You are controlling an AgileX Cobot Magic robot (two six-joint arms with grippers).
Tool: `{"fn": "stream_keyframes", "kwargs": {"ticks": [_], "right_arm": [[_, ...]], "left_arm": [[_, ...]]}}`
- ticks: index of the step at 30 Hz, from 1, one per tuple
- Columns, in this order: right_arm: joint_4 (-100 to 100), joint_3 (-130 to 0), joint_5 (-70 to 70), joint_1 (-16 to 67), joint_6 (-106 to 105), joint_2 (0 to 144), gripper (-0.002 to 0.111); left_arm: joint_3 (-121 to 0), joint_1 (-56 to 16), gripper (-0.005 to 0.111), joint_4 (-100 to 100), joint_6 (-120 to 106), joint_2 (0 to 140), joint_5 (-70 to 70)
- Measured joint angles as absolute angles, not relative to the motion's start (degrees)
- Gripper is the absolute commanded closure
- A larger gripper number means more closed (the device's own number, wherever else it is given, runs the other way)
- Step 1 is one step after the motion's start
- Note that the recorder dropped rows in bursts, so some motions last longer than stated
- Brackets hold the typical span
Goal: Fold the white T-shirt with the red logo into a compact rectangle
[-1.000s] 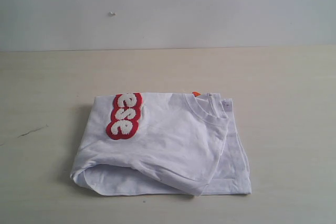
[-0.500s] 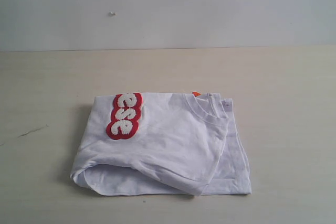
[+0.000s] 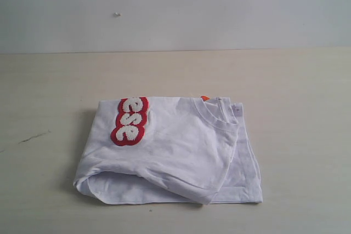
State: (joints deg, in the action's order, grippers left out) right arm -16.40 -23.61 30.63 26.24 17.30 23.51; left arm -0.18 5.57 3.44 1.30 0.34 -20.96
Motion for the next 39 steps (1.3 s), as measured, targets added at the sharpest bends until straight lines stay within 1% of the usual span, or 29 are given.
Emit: {"fn": "stream_keyframes", "kwargs": {"ticks": [18, 23, 27, 34, 39], "right_arm": [[-16.4, -23.6, 30.6, 26.2, 17.3, 23.3, 0.108], [-16.4, -23.6, 30.6, 23.8, 17.3, 19.7, 0.108], [-16.4, -23.6, 30.6, 18.9, 17.2, 14.9, 0.108], [-15.7, -23.6, 30.2, 5.1, 19.0, 10.3, 0.108], [-13.2, -23.6, 30.4, -3.0, 19.4, 9.0, 0.108]], "left_arm": [[-0.2, 5.6, 0.107, 3.2, 1.3, 0.3, -21.0], [-0.2, 5.6, 0.107, 3.2, 1.3, 0.3, -21.0], [-0.2, 5.6, 0.107, 3.2, 1.3, 0.3, -21.0], [-0.2, 5.6, 0.107, 3.2, 1.3, 0.3, -21.0], [-0.2, 5.6, 0.107, 3.2, 1.3, 0.3, -21.0]]}}
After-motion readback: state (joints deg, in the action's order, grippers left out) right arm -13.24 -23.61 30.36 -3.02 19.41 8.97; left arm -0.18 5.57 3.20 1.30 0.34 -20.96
